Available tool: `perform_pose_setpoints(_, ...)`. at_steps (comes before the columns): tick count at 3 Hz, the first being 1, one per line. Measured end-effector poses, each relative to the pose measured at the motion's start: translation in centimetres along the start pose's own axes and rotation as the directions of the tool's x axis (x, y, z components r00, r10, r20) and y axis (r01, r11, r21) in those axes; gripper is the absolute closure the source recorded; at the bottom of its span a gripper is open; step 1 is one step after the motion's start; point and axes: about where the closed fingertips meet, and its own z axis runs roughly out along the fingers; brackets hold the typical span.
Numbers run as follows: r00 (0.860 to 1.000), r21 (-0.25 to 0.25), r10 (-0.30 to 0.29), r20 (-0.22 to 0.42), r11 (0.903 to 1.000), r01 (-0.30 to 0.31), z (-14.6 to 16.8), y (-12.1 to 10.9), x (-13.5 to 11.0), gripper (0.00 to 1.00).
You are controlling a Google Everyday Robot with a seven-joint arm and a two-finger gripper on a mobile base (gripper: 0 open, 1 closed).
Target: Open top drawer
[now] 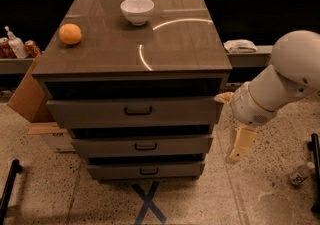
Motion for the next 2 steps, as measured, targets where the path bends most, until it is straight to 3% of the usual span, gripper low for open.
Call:
perform_pose_setpoints(1, 1.000, 0.001, -0.017, 0.001, 0.9999, 0.017, 0.5, -0.1, -0.3, 0.00)
perform_pose_setpoints(2, 0.997, -0.006, -0.070, -0.006, 0.9975, 0.070, 2.6, -1.0, -1.2, 0.00)
